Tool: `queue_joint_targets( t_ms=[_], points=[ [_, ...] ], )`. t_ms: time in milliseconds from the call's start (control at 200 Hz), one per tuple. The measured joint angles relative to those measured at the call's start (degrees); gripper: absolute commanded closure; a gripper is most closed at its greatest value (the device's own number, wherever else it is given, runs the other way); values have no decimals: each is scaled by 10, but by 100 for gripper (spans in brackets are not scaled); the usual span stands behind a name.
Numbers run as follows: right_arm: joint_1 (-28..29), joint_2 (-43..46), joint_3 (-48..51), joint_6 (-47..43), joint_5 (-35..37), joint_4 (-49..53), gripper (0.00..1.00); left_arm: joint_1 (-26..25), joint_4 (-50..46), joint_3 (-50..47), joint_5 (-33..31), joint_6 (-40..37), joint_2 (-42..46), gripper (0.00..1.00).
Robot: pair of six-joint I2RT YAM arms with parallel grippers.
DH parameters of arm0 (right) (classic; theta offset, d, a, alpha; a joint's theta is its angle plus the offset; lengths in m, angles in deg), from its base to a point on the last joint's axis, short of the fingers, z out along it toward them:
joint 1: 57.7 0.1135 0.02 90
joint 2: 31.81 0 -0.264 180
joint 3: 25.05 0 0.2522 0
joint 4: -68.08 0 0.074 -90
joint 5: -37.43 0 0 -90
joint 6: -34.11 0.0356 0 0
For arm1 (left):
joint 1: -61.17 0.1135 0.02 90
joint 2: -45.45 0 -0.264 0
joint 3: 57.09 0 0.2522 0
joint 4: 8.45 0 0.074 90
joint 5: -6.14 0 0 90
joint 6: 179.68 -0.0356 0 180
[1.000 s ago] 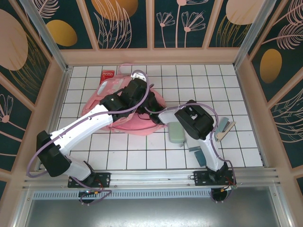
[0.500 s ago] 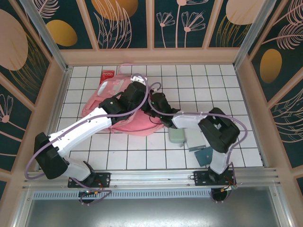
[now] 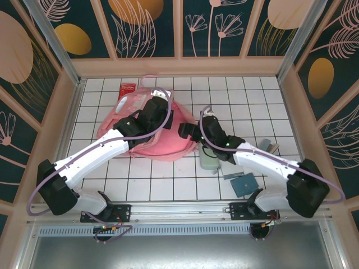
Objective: Pack the student bag
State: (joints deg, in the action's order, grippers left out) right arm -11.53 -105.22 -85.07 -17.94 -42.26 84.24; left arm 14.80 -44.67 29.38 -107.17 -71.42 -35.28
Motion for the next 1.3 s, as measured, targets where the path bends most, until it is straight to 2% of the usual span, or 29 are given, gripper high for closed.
queue_joint_targets(
  t_ms=[280, 626, 1101, 1156, 1301],
  points=[
    [-9, 64, 51, -32, 20, 99, 3, 2, 4, -2, 5, 0, 0, 98],
    [-9, 66, 99, -25, 19, 170, 2, 3, 4, -3, 10, 0, 0, 98],
    [-9, -29, 108, -20, 12, 163, 1, 3, 4, -4, 17, 0, 0, 97],
    [-9, -42, 108, -20, 13, 158, 5, 3, 4, -4, 17, 0, 0, 97],
    [-9, -52, 108, -18, 32, 147, 22, 3, 4, -4, 17, 0, 0, 97]
  ],
)
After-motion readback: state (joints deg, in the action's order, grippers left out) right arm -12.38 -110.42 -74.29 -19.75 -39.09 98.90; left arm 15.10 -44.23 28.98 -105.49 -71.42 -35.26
